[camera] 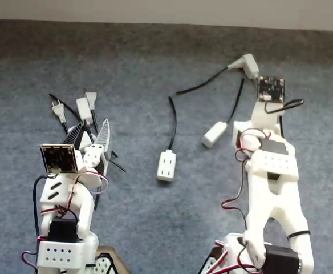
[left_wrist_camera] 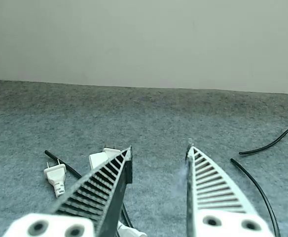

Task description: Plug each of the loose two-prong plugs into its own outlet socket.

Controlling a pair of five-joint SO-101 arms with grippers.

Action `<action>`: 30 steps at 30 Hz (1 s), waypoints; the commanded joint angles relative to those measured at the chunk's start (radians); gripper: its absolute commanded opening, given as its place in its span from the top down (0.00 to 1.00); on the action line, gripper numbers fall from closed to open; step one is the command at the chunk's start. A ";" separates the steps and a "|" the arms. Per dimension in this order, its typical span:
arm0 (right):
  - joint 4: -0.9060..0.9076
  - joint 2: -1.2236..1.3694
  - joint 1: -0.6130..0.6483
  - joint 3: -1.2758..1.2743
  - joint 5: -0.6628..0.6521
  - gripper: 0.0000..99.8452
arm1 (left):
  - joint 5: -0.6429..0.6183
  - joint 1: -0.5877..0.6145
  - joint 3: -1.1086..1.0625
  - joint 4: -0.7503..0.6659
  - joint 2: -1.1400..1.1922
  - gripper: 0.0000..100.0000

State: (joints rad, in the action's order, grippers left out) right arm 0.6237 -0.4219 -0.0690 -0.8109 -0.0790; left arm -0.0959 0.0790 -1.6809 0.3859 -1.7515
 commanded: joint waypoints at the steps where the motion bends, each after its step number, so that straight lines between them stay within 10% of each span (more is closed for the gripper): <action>1: 0.031 0.015 0.004 0.018 0.060 0.82 | -0.003 -0.015 -0.018 -0.003 -0.005 0.81; 30: 0.058 0.533 -0.153 0.476 0.095 0.94 | -0.003 -0.015 -0.018 -0.002 -0.002 0.81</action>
State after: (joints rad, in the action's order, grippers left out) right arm 0.6483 0.1933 -0.2163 -0.4319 0.0100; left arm -0.0959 0.0790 -1.6809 0.3859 -1.7515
